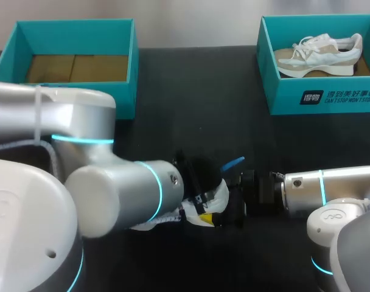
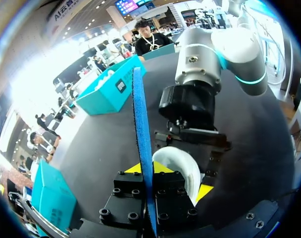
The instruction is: Take the shoe out of the shoebox, open the shoe tongue, remove and reinsert the insole, then place the shoe into the shoebox
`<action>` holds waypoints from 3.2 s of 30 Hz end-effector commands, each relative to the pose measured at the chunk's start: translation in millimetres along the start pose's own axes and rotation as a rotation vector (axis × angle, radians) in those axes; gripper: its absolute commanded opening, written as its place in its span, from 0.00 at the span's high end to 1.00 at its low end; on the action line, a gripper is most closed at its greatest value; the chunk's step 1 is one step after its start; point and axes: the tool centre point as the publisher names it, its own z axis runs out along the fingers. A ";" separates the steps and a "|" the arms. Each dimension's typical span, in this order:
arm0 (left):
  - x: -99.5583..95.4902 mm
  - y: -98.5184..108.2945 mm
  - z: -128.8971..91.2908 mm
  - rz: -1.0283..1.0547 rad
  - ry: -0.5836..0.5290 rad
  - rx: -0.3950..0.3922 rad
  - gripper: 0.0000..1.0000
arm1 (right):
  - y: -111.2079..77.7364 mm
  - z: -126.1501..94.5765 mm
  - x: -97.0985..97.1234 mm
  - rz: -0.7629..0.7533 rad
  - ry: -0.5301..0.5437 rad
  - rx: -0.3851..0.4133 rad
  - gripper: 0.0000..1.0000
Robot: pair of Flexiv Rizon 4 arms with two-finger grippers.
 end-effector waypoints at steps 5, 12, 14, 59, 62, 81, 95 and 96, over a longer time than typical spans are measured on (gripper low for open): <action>-7.1 -31.0 -0.6 -0.045 0.153 -0.051 1.00 | 1.4 0.6 0.6 0.001 0.001 0.006 1.00; -8.3 -38.6 -2.2 -0.104 0.279 -0.097 1.00 | 1.4 0.6 0.6 0.001 0.001 0.006 1.00; -8.4 -41.0 -3.7 -0.117 0.316 -0.100 1.00 | 1.4 0.6 0.6 0.001 0.001 0.006 1.00; -52.0 -142.1 -154.5 -0.218 0.828 0.382 1.00 | 1.4 0.6 0.6 0.001 0.001 0.006 1.00; -57.5 -144.6 -170.5 -0.239 0.818 0.424 1.00 | 1.4 0.6 0.6 0.001 0.001 0.006 1.00; -64.7 -147.8 -182.3 -0.282 0.831 0.451 1.00 | 1.4 0.6 0.6 0.001 0.001 0.006 1.00; -66.7 -157.4 -279.9 -0.397 0.748 0.712 1.00 | 1.4 0.6 0.6 0.001 0.001 0.006 1.00; -66.9 -157.3 -287.3 -0.429 0.756 0.734 1.00 | 1.4 0.6 0.6 0.001 0.001 0.006 1.00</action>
